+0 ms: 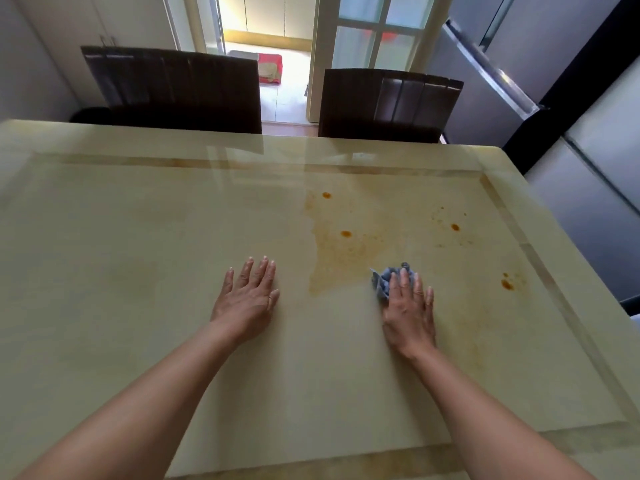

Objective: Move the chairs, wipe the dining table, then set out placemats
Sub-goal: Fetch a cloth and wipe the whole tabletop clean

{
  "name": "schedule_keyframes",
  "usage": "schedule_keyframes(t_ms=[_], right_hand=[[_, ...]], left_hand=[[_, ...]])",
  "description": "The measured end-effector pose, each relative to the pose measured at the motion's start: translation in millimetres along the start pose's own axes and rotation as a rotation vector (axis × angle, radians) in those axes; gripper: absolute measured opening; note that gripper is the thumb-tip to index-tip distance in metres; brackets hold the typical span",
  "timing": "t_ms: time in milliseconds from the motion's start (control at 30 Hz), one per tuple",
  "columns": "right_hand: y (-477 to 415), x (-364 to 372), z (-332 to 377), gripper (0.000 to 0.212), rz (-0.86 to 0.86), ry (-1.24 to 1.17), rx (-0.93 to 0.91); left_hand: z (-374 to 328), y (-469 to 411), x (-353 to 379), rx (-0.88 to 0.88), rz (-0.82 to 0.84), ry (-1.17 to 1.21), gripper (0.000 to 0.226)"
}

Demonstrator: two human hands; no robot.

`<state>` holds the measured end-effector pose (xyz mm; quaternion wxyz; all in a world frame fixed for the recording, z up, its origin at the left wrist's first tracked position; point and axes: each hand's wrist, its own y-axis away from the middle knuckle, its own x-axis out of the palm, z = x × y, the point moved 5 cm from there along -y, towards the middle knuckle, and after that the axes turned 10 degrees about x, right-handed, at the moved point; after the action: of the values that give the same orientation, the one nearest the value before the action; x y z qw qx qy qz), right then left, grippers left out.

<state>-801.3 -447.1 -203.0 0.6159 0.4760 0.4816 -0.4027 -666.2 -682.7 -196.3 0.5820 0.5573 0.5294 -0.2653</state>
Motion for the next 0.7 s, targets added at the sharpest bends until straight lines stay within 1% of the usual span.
schedule_keyframes(t_ms=[67, 100, 133, 200, 233, 267, 333, 400, 500, 600, 700], right_hand=[[2, 0, 14, 0.059, -0.015, -0.062, 0.044], [8, 2, 26, 0.061, -0.009, -0.089, 0.024], [15, 5, 43, 0.066, -0.003, -0.109, -0.039], [37, 14, 84, 0.078, 0.034, -0.142, -0.221], [46, 18, 103, 0.08, 0.061, -0.151, -0.301], [52, 21, 119, 0.075, 0.084, -0.154, -0.36], [49, 21, 141, 0.061, 0.121, -0.145, -0.418], [28, 17, 149, 0.058, 0.133, -0.133, -0.438], [-14, 11, 144, 0.056, 0.127, -0.134, -0.386], [-51, 2, 119, 0.054, 0.089, -0.128, -0.268], [-79, -6, 78, 0.055, 0.071, -0.109, -0.125]], left_hand=[[4, -6, 3, -0.012, 0.012, 0.027, 0.057], [6, -7, 6, -0.01, 0.015, 0.039, 0.058], [7, -10, 7, -0.006, 0.014, 0.055, 0.058], [9, -13, 8, 0.005, 0.021, 0.089, 0.059], [11, -14, 8, 0.008, 0.028, 0.108, 0.059], [12, -15, 7, 0.011, 0.035, 0.121, 0.059], [13, -14, 5, 0.019, 0.04, 0.123, 0.057], [15, -14, 1, 0.021, 0.018, 0.069, 0.056], [22, -24, -8, 0.007, -0.007, 0.009, 0.057], [27, -46, -18, 0.003, 0.008, 0.012, 0.057], [29, -61, -18, 0.015, 0.029, 0.029, 0.058]])
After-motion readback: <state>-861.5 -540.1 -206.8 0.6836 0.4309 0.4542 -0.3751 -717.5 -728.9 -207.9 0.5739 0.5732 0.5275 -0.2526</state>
